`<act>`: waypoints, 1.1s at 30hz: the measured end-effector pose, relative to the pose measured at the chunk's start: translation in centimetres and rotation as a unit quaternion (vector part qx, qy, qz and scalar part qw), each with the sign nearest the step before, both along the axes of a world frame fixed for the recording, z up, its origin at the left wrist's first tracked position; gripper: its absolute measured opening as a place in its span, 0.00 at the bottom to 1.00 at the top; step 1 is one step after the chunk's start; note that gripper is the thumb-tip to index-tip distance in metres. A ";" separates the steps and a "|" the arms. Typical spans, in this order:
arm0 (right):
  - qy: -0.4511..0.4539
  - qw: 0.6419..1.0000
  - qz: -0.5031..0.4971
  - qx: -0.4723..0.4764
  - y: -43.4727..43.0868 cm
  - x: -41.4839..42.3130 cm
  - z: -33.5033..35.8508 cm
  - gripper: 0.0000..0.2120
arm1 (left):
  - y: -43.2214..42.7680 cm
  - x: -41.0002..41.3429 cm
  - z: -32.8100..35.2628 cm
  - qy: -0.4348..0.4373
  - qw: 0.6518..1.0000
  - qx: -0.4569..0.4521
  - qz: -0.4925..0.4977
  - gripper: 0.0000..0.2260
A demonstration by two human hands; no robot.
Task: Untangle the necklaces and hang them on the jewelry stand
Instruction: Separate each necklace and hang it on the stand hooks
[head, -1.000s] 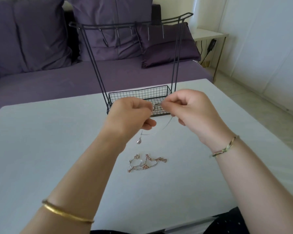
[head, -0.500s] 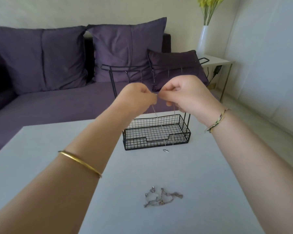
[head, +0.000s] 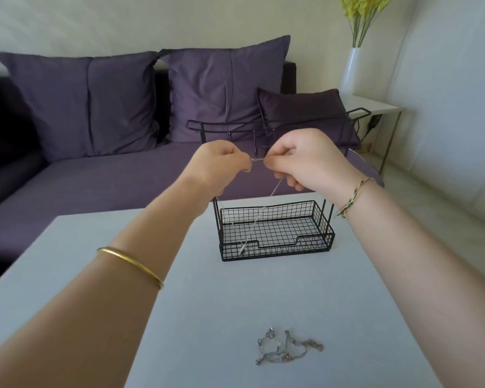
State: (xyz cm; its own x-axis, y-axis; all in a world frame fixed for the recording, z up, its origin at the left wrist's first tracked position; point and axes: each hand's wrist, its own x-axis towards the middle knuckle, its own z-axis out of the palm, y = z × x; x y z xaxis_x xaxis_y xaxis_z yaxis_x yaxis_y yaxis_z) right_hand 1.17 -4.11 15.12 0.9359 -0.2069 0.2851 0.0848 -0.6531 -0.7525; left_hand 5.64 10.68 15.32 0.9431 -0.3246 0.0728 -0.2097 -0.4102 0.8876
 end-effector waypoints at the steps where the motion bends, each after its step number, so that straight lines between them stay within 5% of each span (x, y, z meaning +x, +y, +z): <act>1: -0.002 1.000 -0.001 0.001 0.1 0.2 0.0 0.05 | 0.1 0.2 0.0 -0.012 1.000 0.007 -0.002 0.05; 8: -0.035 0.999 -0.024 0.026 0.1 1.3 -0.3 0.06 | 0.6 1.6 -0.5 -0.110 0.993 0.037 -0.001 0.06; 19: -0.115 0.987 -0.081 0.072 2.0 3.9 -1.1 0.07 | -0.1 4.5 -1.3 -0.141 0.981 -0.078 0.105 0.09; 28: -0.143 0.953 -0.155 -0.220 4.0 5.0 -3.7 0.04 | -1.1 5.3 -2.8 -0.107 0.972 -0.091 0.187 0.13; 33: -0.128 0.955 -0.146 -0.223 3.3 5.1 -6.3 0.07 | -0.9 5.7 -4.0 -0.092 0.978 -0.066 0.175 0.08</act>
